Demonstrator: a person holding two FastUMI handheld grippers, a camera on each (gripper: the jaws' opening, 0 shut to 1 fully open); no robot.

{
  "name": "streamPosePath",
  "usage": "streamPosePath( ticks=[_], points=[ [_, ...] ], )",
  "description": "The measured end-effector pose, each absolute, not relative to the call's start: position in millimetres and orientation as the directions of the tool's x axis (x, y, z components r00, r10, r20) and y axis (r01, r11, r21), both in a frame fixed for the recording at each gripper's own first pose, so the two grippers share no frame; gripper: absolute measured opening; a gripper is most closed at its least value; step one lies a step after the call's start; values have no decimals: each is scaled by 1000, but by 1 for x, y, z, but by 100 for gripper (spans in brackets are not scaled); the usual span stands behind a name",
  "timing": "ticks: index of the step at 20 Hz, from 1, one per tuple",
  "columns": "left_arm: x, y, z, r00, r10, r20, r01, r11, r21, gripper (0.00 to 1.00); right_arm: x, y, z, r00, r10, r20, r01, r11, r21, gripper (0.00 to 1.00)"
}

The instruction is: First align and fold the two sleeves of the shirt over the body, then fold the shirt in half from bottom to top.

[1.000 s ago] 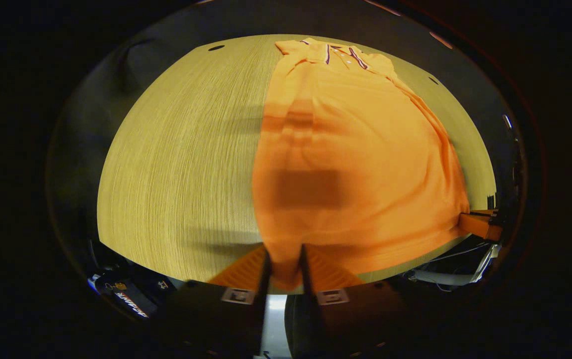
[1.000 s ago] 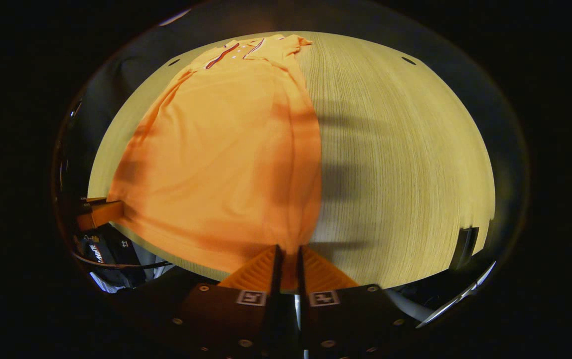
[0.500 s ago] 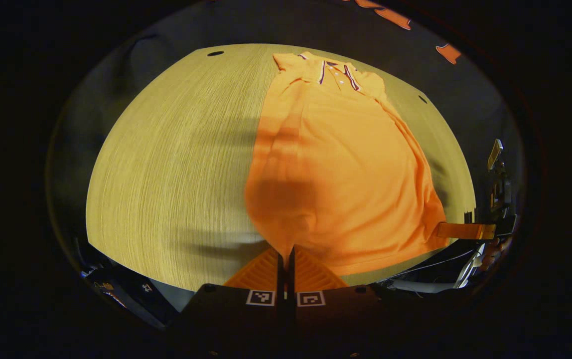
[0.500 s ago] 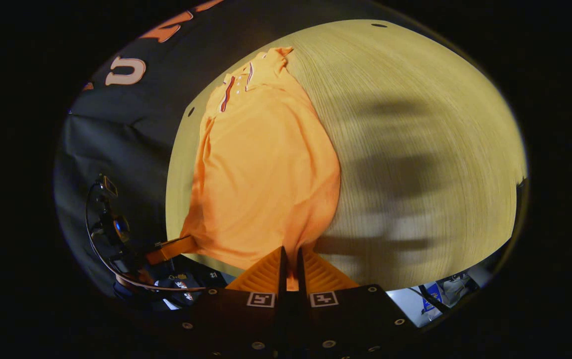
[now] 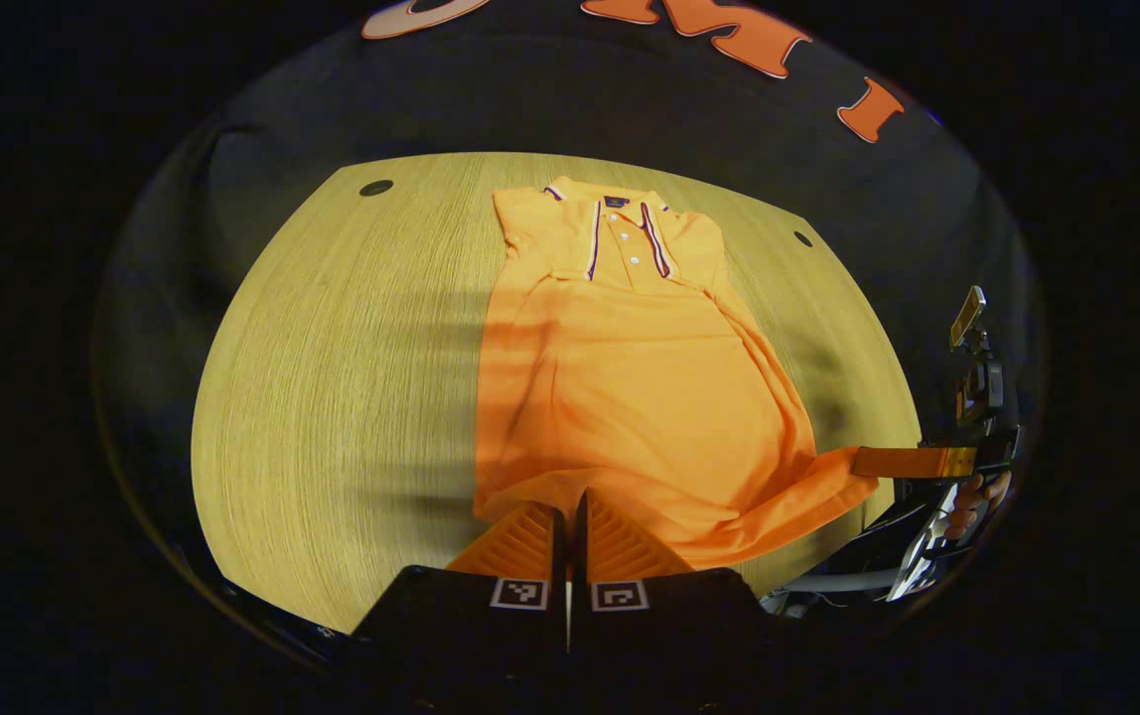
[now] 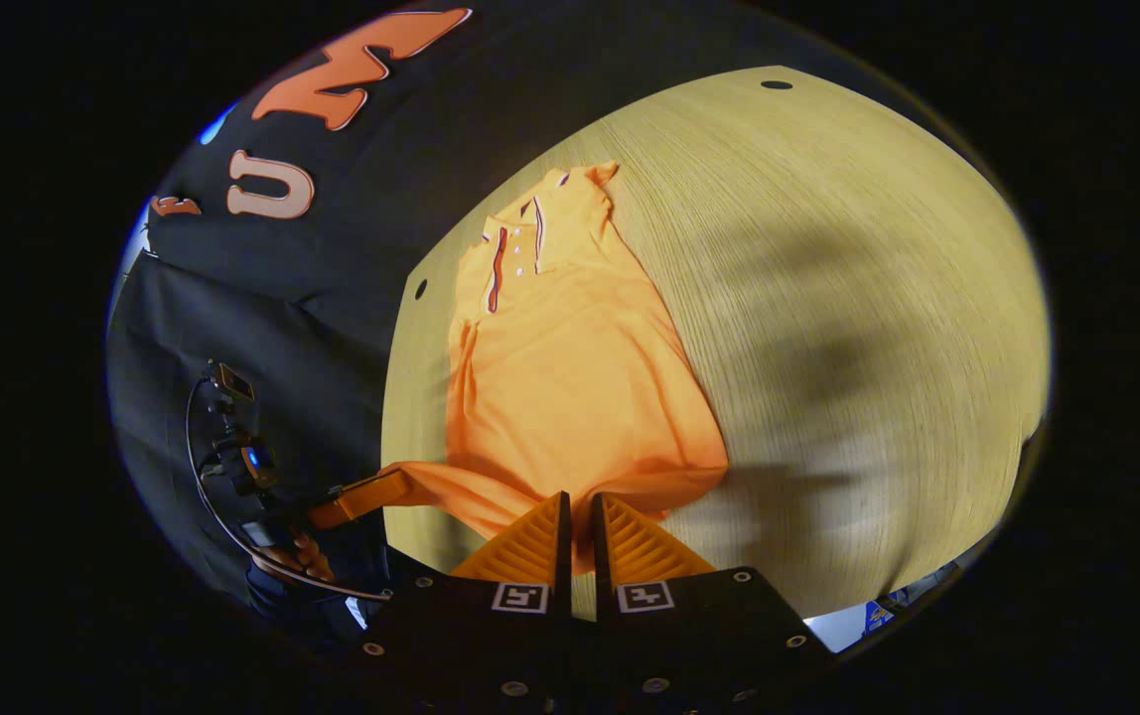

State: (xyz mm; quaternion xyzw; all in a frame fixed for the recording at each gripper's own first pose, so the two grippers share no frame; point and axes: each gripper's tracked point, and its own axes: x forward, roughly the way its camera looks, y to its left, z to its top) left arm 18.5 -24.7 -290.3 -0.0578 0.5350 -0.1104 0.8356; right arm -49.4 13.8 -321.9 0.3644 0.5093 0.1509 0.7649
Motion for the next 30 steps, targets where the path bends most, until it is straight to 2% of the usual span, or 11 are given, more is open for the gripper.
streamPosePath(
  ticks=[4,8,11,12,14,15,20,24,27,28,30],
  points=[
    [42,-26,-288,412,-259,-874,143,965,-218,1,-53,2,-343,360,547,-756,159,762,627,11],
    [40,-26,-296,389,-270,-881,155,962,-226,2,-70,39,-346,294,624,-724,150,718,680,12],
    [40,-20,-303,372,-265,-889,138,964,-229,2,-76,50,-351,276,604,-748,51,768,639,43],
    [39,-21,-304,366,-270,-891,133,962,-237,2,-72,54,-349,293,604,-741,19,771,636,72],
    [37,-20,-306,356,-271,-895,129,962,-240,2,-65,54,-357,324,556,-766,-88,823,561,61],
    [38,-19,-307,352,-268,-897,130,963,-237,2,-60,53,-363,354,515,-781,-164,856,491,73],
    [39,-15,-313,329,-259,-908,131,965,-228,2,-59,51,-377,391,431,-813,-454,859,237,78],
    [41,-14,-315,327,-252,-911,126,967,-223,2,-53,54,-390,382,396,-835,-484,855,184,86],
    [39,-12,-316,321,-256,-912,113,966,-232,2,-42,66,-399,366,414,-833,-404,877,259,86],
    [38,-11,-316,321,-254,-912,110,967,-231,2,-31,59,-403,391,381,-838,-359,901,242,72],
    [39,-9,-317,323,-250,-913,104,968,-228,2,-11,39,-402,464,328,-823,-202,944,263,26]
  ],
)
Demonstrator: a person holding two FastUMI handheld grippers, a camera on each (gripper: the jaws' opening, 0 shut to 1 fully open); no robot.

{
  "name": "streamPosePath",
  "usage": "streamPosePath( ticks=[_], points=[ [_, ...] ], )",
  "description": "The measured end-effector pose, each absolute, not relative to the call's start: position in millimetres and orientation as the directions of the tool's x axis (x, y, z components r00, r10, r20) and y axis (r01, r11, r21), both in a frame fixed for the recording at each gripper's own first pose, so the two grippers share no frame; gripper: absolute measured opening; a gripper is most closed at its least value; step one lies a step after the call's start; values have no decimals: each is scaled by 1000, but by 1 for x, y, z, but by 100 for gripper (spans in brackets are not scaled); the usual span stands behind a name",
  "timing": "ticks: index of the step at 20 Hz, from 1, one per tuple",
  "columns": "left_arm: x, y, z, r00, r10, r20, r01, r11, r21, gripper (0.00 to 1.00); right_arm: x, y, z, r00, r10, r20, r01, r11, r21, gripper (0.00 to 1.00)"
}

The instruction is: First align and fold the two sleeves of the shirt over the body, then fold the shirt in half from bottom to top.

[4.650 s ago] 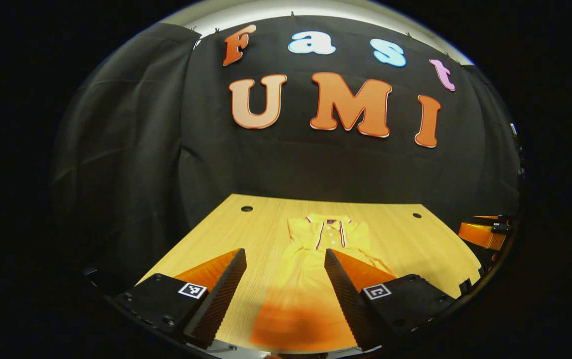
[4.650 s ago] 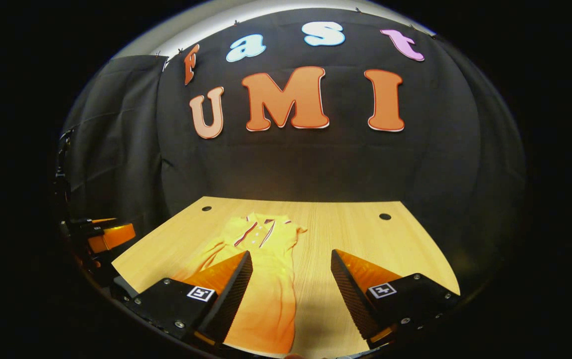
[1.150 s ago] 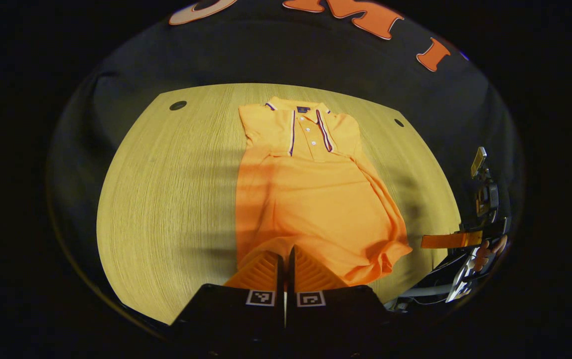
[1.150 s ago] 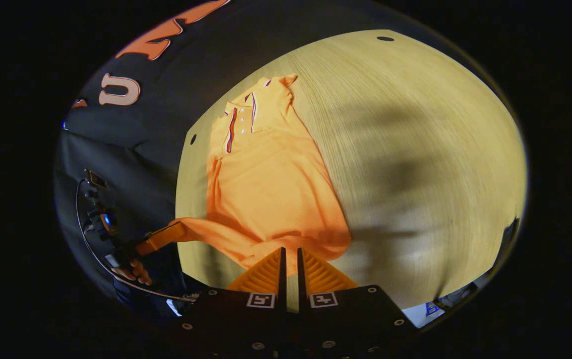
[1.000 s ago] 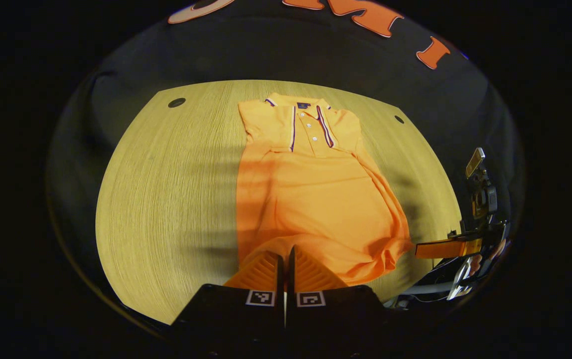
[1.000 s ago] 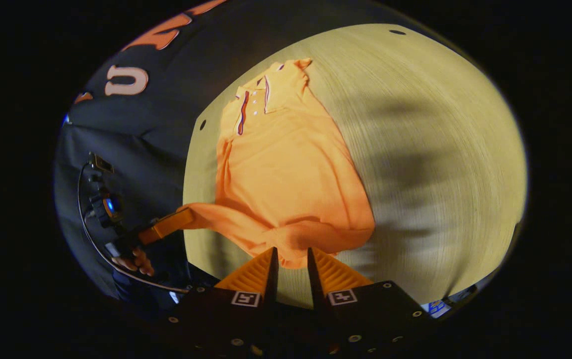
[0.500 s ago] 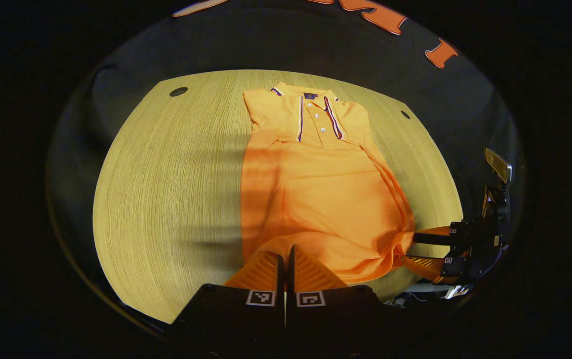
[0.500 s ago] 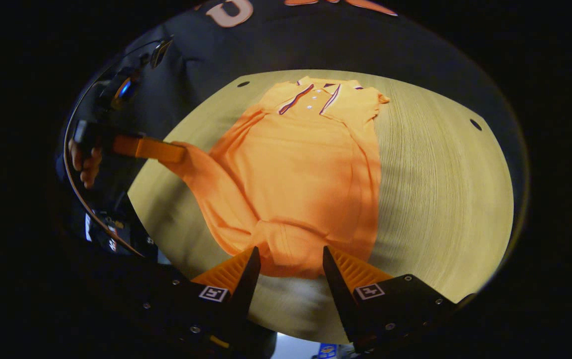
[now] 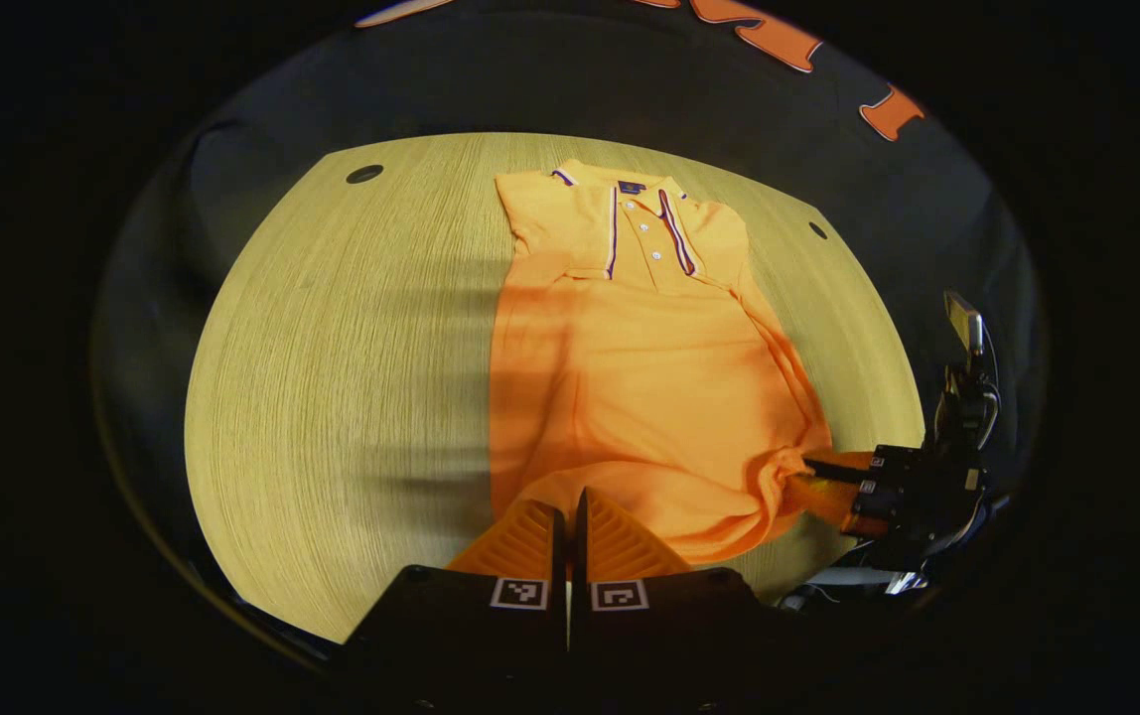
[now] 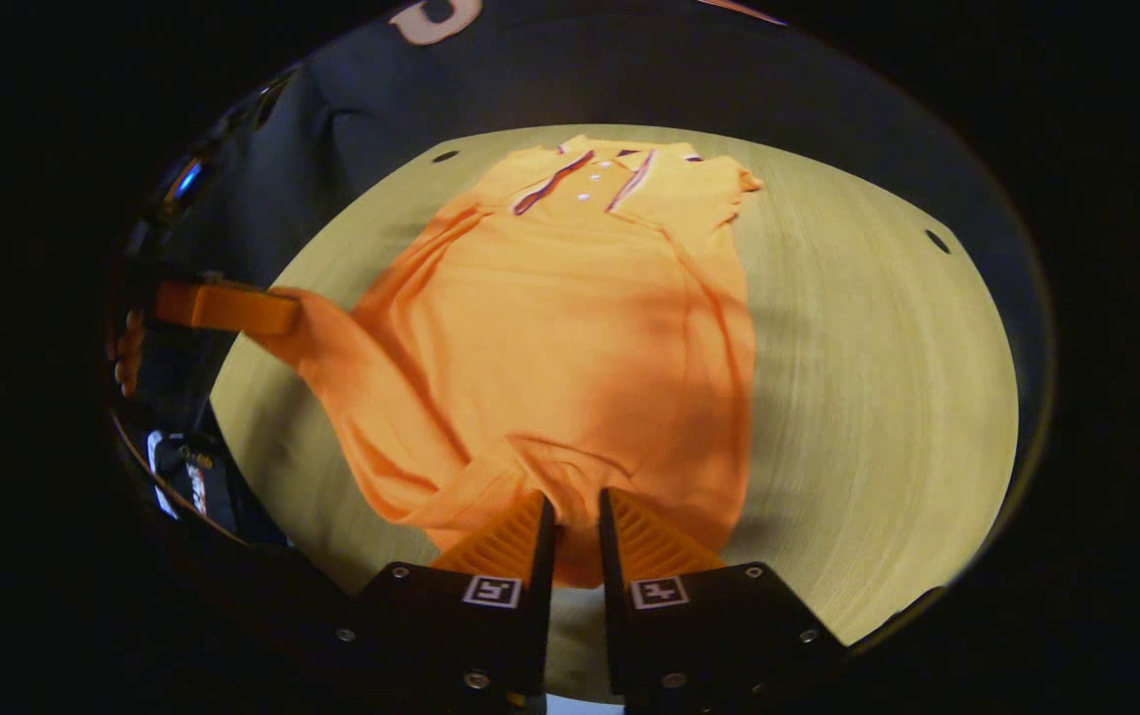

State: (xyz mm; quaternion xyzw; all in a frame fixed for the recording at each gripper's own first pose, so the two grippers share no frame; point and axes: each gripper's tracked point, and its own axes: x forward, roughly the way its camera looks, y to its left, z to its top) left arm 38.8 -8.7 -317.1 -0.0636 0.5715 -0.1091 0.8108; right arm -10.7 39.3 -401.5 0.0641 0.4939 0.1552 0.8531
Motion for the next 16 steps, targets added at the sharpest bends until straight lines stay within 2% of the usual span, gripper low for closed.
streamPosePath(
  ticks=[1,4,9,16],
  points=[
    [39,-7,-317,323,-248,-913,99,969,-228,2,-9,43,-399,471,365,-803,-151,930,334,16],
    [36,-6,-317,321,-253,-913,91,968,-236,2,-14,49,-385,463,472,-750,-95,868,487,7],
    [43,-10,-308,348,-267,-899,100,964,-247,2,-1,25,-360,570,408,-713,-24,876,482,7],
    [94,-13,-265,455,-308,-836,133,951,-278,2,49,-10,-304,695,369,-617,16,850,527,7]
  ],
)
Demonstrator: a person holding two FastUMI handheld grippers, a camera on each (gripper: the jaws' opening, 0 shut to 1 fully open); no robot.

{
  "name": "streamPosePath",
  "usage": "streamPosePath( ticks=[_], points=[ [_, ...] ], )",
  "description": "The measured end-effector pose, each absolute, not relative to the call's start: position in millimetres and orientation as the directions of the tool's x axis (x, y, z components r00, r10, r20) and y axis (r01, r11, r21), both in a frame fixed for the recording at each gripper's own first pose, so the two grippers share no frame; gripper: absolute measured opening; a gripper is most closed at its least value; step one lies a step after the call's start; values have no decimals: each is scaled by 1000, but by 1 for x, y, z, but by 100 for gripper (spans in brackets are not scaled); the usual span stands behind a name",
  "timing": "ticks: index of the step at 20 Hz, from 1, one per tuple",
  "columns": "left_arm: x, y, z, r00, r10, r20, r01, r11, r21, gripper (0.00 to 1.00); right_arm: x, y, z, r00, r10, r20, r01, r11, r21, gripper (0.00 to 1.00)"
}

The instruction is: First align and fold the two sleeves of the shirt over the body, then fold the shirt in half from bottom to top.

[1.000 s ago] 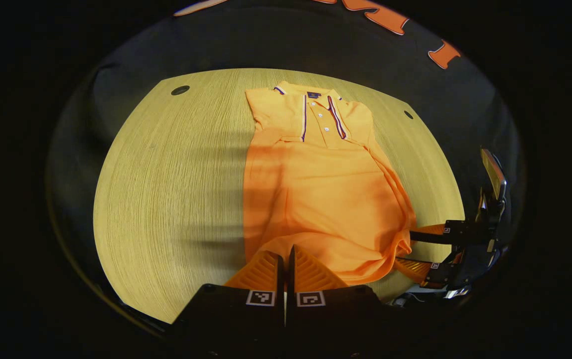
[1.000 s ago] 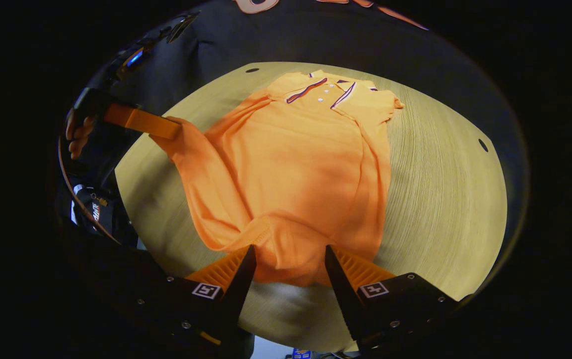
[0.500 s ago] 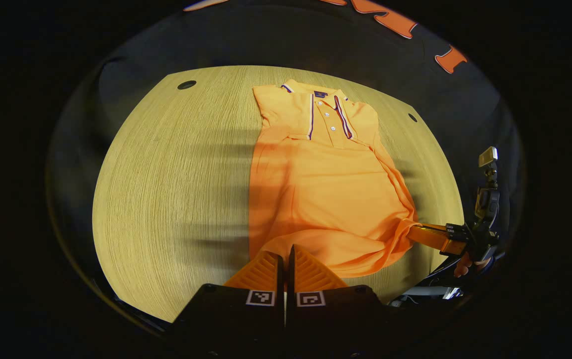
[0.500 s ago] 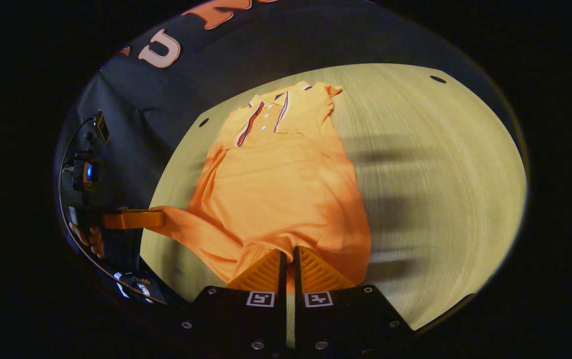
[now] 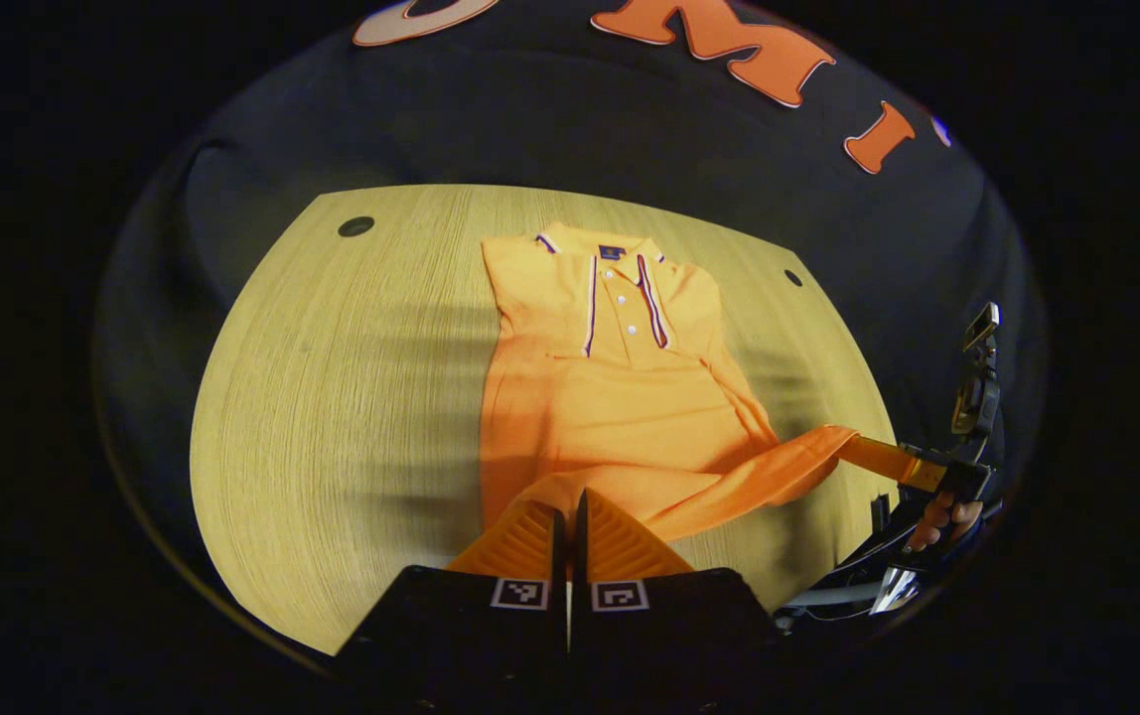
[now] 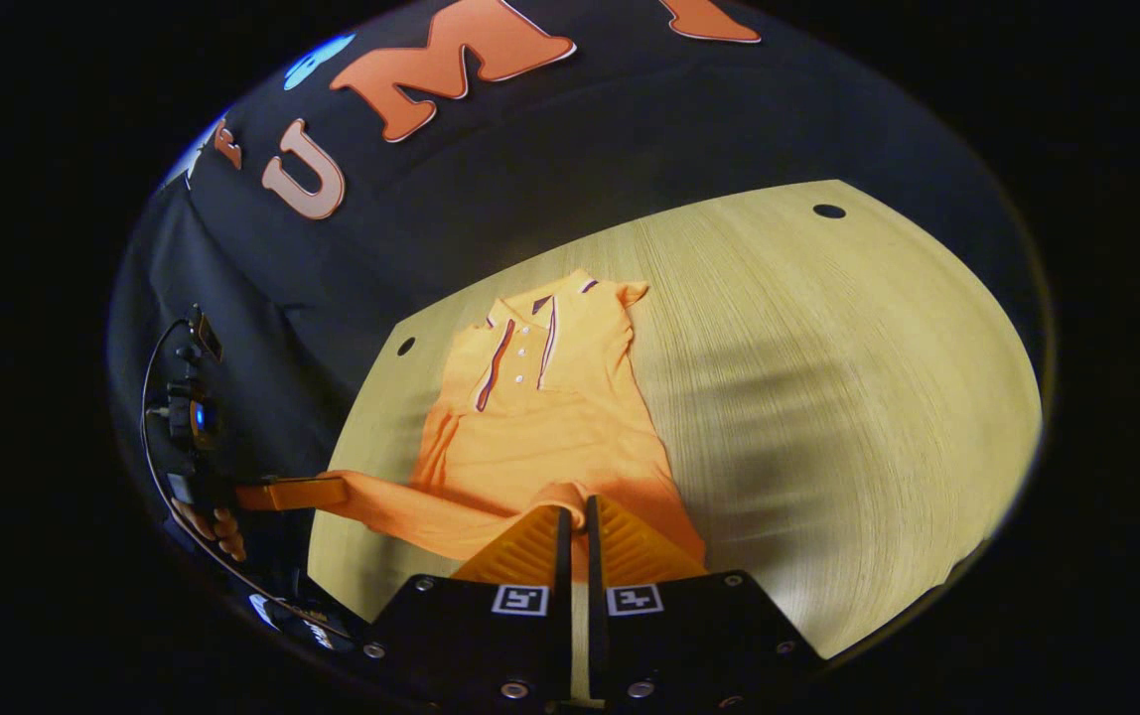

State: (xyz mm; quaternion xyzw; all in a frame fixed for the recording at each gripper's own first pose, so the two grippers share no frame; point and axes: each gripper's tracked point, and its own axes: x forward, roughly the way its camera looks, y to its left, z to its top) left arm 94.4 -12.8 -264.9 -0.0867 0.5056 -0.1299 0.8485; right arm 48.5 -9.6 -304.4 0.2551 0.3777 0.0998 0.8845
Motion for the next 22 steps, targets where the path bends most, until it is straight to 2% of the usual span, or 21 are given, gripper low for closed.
streamPosePath(
  ticks=[3,8,14,22],
  points=[
    [126,-12,-252,493,-318,-810,149,948,-281,1,75,-17,-290,703,373,-606,29,836,548,7],
    [157,-13,-248,499,-330,-801,170,944,-283,1,106,-22,-285,719,325,-614,43,861,506,7],
    [240,-4,-243,537,-341,-771,198,940,-278,2,191,-37,-263,752,250,-610,51,901,432,7],
    [339,9,-285,486,-364,-794,223,931,-290,1,279,-51,-288,717,158,-679,139,922,361,7]
  ],
)
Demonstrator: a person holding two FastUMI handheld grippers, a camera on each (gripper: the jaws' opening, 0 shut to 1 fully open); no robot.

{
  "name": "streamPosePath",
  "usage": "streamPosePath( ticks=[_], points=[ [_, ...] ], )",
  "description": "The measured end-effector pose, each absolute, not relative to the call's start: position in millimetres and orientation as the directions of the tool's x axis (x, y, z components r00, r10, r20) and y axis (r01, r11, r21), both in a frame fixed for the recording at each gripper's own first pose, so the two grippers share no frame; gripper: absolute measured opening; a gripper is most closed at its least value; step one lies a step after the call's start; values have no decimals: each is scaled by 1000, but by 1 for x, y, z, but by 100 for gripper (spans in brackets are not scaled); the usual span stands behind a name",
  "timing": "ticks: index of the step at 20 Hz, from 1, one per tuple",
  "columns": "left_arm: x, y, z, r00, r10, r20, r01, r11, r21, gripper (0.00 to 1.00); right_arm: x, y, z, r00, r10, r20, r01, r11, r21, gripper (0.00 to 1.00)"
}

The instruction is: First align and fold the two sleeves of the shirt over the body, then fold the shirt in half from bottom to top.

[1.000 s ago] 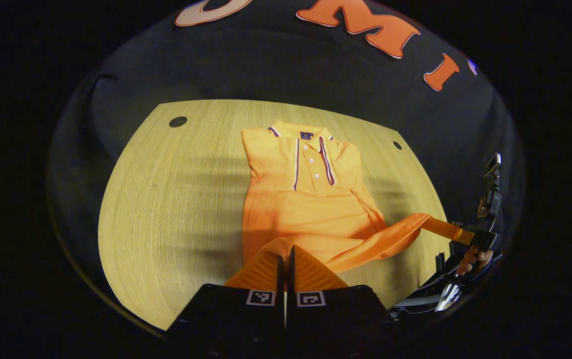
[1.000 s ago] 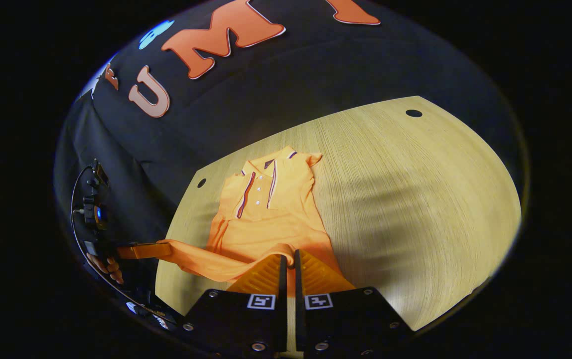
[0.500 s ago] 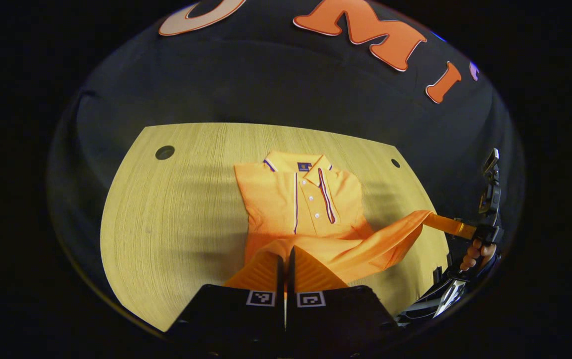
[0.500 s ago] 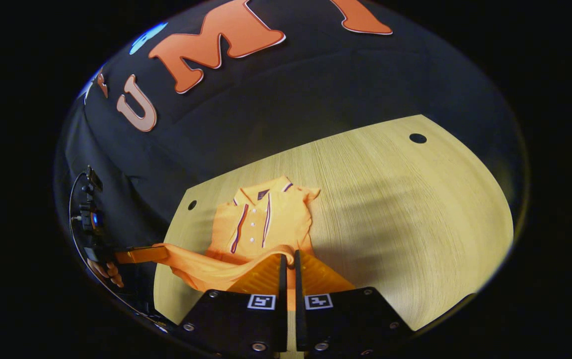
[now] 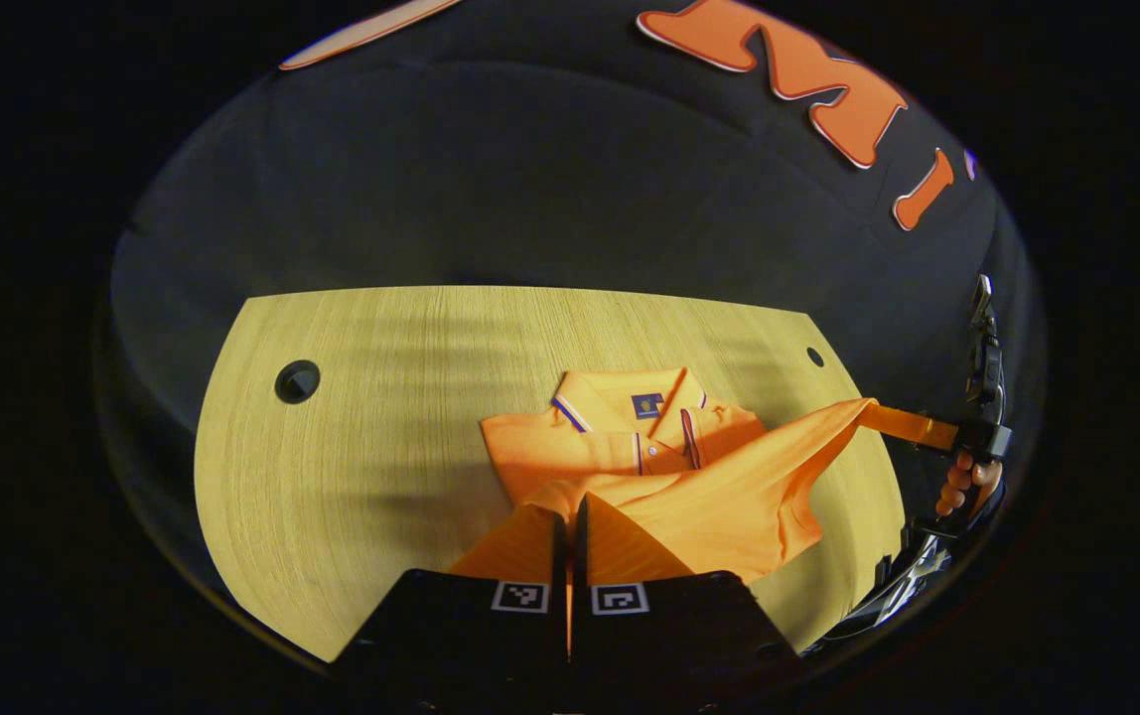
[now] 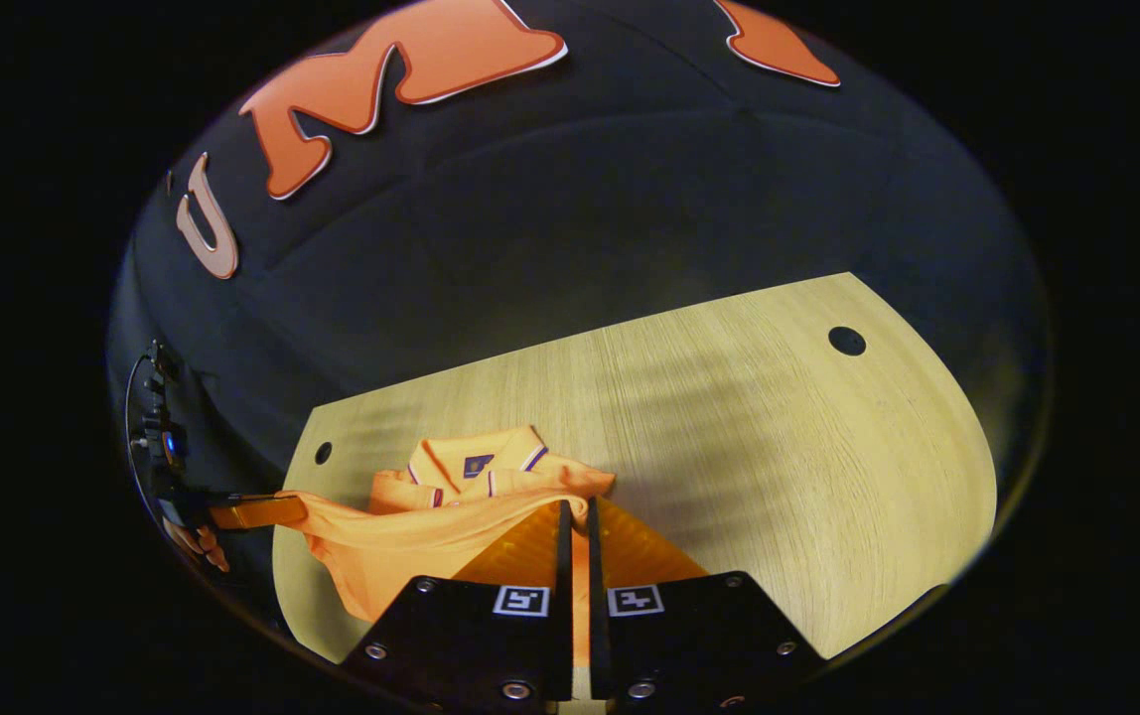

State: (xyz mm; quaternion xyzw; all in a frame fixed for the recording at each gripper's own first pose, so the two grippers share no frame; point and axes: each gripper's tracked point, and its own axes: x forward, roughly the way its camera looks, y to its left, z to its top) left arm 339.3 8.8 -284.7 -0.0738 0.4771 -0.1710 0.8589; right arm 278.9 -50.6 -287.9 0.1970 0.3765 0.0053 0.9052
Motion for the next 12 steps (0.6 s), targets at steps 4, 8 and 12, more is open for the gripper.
streamPosePath(
  ticks=[4,8,12],
  points=[
    [376,13,-310,477,-331,-814,217,942,-255,1,304,-51,-303,682,128,-720,185,922,340,7],
    [397,17,-314,492,-266,-829,217,960,-178,2,334,-54,-302,685,105,-721,233,906,354,7],
    [405,14,-312,521,-245,-818,194,967,-166,57,350,-65,-298,697,58,-715,257,910,326,11]
  ],
)
